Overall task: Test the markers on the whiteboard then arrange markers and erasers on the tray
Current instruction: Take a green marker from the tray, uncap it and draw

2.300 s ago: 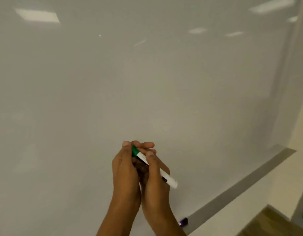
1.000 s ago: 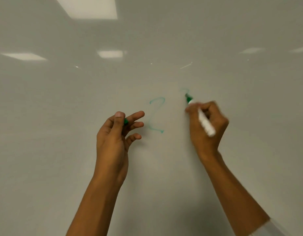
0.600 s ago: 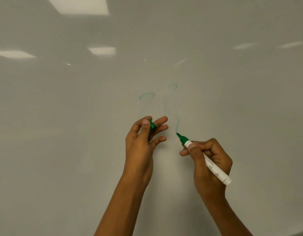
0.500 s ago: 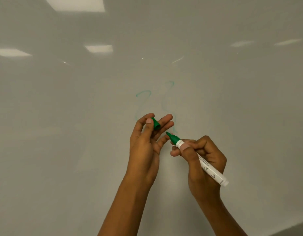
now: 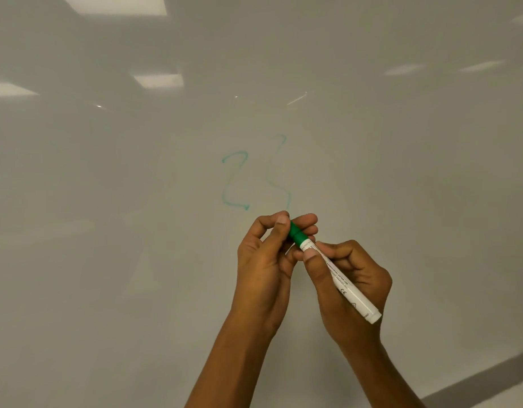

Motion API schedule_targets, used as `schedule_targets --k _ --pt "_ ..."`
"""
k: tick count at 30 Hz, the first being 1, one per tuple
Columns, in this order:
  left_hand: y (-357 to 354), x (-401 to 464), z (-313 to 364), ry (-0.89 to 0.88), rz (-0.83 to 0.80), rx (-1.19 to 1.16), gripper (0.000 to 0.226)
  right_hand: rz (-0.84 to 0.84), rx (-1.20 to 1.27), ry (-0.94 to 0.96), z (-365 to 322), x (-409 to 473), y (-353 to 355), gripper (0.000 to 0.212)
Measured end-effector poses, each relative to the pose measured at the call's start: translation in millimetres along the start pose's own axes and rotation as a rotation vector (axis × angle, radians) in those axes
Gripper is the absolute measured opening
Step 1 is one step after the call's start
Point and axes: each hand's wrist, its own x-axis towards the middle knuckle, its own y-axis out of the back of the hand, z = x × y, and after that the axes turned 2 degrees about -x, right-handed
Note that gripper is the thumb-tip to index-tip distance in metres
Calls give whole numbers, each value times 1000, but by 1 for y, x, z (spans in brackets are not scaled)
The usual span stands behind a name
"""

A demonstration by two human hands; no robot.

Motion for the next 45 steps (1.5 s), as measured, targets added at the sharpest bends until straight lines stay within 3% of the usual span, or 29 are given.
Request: schedule_targets --k 9,13,23,26,29,35,45 --pt "-10 -3 -27 -40 -19 175 14 -134 -267 236 23 -4 38 34" --pt "-13 -7 -46 39 -17 196 14 -128 -204 55 24 -2 56 37" --pt "-5 -61 -165 256 -70 317 21 307 75 -880 15 -83 166 6" --pt "4 -91 -221 428 -100 375 20 479 46 -1087 17 -128 211 22" --pt "8 -119 -275 574 -128 392 15 709 82 -1285 16 -170 247 15" --pt "-1 -165 -371 808 -233 473 6 1031 1 -1386 15 -232 315 5" --pt "-15 -232 -461 1229 -359 709 39 1387 -209 -1518 10 -310 426 21"
